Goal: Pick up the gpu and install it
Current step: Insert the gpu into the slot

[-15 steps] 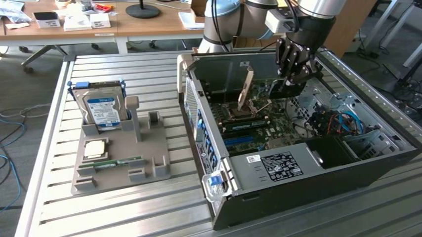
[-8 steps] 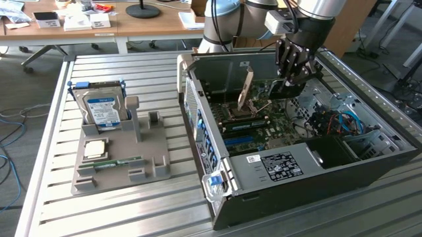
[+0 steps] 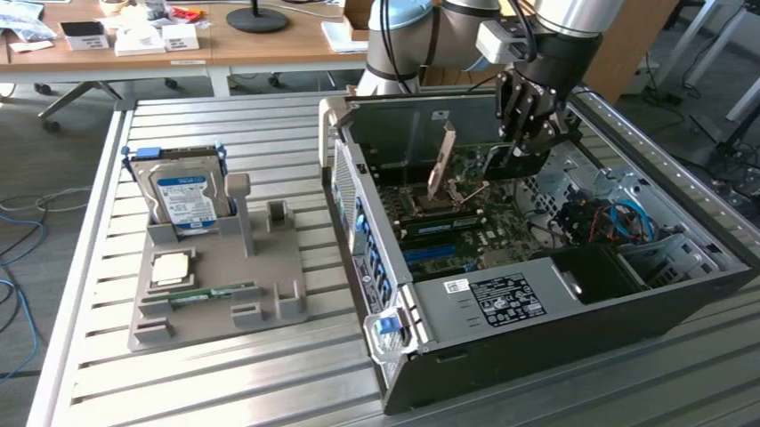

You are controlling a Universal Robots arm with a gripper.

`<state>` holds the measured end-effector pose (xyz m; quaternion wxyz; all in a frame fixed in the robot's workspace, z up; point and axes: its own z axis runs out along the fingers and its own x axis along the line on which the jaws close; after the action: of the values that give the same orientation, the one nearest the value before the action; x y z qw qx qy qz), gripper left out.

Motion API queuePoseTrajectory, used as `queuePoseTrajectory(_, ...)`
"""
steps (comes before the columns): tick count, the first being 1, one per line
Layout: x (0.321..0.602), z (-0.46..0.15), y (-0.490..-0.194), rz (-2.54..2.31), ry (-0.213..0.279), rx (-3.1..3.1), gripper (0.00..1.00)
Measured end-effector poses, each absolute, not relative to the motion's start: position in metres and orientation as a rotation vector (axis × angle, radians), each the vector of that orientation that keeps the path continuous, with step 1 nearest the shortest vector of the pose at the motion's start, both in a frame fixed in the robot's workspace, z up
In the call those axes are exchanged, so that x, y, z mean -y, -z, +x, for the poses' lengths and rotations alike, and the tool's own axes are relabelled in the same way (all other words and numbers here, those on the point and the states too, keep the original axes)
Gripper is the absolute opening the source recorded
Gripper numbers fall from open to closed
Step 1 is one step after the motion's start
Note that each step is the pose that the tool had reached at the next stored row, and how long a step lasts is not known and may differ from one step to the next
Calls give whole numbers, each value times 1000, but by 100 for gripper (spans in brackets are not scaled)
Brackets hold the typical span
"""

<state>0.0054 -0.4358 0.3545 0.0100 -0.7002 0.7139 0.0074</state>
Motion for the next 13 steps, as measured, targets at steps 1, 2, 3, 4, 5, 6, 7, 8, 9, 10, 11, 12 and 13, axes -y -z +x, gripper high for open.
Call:
queuePoseTrajectory(1, 436, 5, -355, -2186, -23, -2229, 27)
queuePoseTrajectory(2, 436, 5, -354, -2186, -23, -2229, 27)
queuePoseTrajectory(3, 436, 5, -354, -2186, -23, -2229, 27)
queuePoseTrajectory(4, 436, 5, -354, -2186, -23, -2228, 27)
queuePoseTrajectory(5, 436, 5, -354, -2186, -23, -2228, 27)
queuePoseTrajectory(6, 436, 5, -354, -2186, -23, -2229, 27)
queuePoseTrajectory(7, 436, 5, -353, -2186, -23, -2229, 27)
queuePoseTrajectory(8, 436, 5, -353, -2186, -23, -2228, 27)
queuePoseTrajectory(9, 436, 5, -352, -2186, -23, -2229, 27)
queuePoseTrajectory(10, 436, 5, -352, -2186, -23, -2229, 27)
queuePoseTrajectory(11, 436, 5, -351, -2186, -23, -2229, 27)
queuePoseTrajectory(12, 436, 5, -351, -2186, -23, -2229, 27)
queuePoseTrajectory(13, 436, 5, -350, -2186, -23, -2229, 27)
